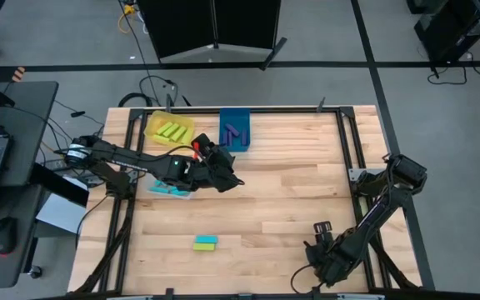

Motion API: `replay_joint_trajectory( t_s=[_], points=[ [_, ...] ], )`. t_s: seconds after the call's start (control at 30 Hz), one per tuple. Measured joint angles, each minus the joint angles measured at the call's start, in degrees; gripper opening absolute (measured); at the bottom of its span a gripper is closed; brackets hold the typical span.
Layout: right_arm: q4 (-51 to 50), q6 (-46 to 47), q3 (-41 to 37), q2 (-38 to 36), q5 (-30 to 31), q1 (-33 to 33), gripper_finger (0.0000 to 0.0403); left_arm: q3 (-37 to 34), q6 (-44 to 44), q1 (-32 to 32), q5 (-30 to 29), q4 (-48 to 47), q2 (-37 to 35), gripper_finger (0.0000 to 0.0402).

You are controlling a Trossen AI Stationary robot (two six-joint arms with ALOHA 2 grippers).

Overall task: Sort blocks
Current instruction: Put the purple block into the blue bin

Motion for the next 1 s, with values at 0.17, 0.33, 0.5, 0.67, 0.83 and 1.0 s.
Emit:
replay_joint_trajectory(
  t_s=[0.17, 0.33, 0.5, 0.67, 0.83, 1.0],
  points=[
    [-0.6, 1.5, 0.0, -1.7, 1.9, 0.0, 0.0217, 0.0, 0.0, 0.0, 0.0, 0.0, 0.0, 0.0243],
    [-3.2, 6.6, 0.0, -5.0, 4.3, 0.5, 0.0217, 0.0, 0.1, 0.0, 0.0, 0.0, 0.0, 0.0243],
    [-5.9, 21.3, 0.0, -9.0, 5.3, 2.3, 0.0217, 0.0, 0.1, 0.0, 0.0, 0.0, 0.0, 0.0243],
    [-6.4, 45.1, 0.0, -11.3, 5.2, 5.5, 0.0217, 0.0, 0.2, 0.0, 0.0, 0.0, 0.0, 0.0243],
    [-7.1, 72.1, -0.1, -10.1, 5.0, 8.1, 0.0217, 0.0, 1.5, 0.0, 0.0, 0.0, 0.0, 0.0243],
    [-8.0, 82.7, -0.3, -6.7, -2.7, 7.5, 0.0222, 0.0, 2.8, 0.0, 0.0, 0.1, 0.0, 0.0243]
  ],
)
